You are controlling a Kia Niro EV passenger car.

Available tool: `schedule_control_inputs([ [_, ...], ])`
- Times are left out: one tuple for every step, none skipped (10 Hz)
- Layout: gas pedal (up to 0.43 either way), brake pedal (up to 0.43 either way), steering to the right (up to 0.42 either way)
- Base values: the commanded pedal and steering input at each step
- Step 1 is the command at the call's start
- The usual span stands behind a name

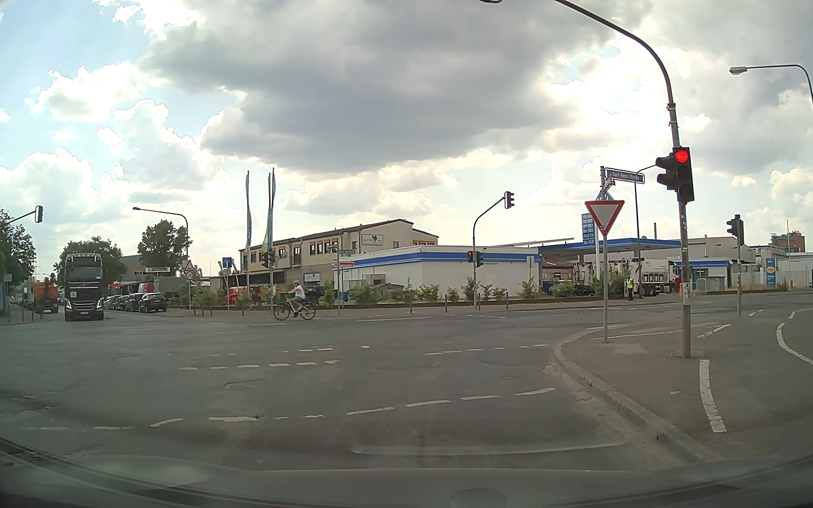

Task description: Follow the waypoints while adhering to traffic rules and regulations

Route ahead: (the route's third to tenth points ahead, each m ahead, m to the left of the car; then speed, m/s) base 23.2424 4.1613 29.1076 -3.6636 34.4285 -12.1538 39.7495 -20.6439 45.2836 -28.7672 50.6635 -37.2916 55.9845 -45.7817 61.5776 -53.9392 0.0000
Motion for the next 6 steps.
schedule_control_inputs([
  [0.000,0.323,-0.013],
  [0.000,0.323,-0.013],
  [0.000,0.323,-0.013],
  [0.000,0.323,-0.013],
  [0.000,0.323,-0.013],
  [0.000,0.323,-0.013],
])
